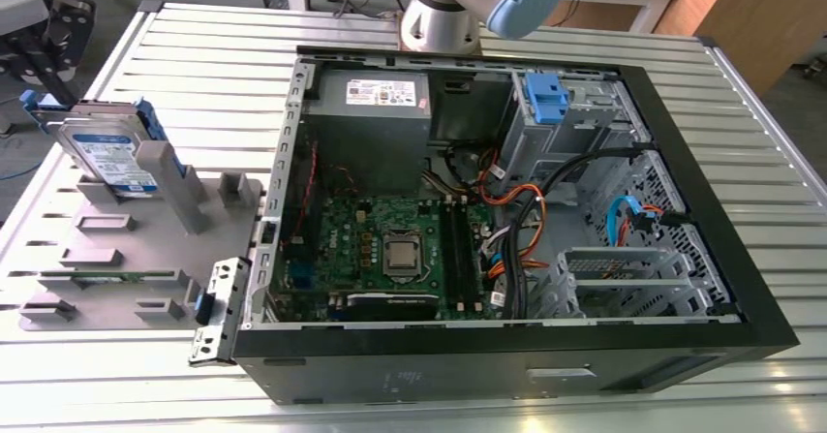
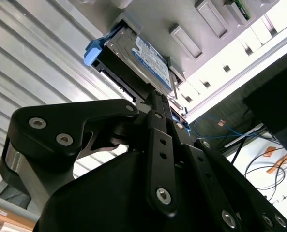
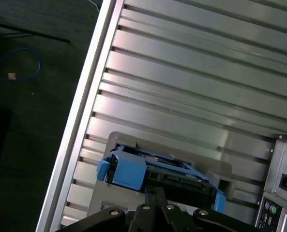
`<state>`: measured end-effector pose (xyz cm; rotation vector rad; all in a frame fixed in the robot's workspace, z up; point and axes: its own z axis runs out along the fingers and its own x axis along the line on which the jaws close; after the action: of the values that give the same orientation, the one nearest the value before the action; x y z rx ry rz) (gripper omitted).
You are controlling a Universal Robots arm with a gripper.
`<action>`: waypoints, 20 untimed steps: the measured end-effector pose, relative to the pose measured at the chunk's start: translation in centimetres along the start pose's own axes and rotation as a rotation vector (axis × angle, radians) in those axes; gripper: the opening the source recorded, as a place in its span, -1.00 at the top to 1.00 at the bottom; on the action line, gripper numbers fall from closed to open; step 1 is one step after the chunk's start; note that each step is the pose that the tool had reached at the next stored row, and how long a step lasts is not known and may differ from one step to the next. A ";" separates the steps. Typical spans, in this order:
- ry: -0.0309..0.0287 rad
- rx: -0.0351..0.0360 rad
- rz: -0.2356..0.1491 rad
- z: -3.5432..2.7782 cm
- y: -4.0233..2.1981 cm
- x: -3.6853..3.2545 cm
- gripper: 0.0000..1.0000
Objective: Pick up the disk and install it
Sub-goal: 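Pick up the disk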
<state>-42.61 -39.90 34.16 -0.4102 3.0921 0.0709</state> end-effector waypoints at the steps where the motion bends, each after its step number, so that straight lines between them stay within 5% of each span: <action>1: 0.0006 -0.0004 -0.014 0.00 0.00 0.00 0.79; 20: 0.0020 -0.0013 -0.047 0.00 0.00 0.00 0.79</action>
<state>-42.61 -39.90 34.16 -0.4833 3.0826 0.0717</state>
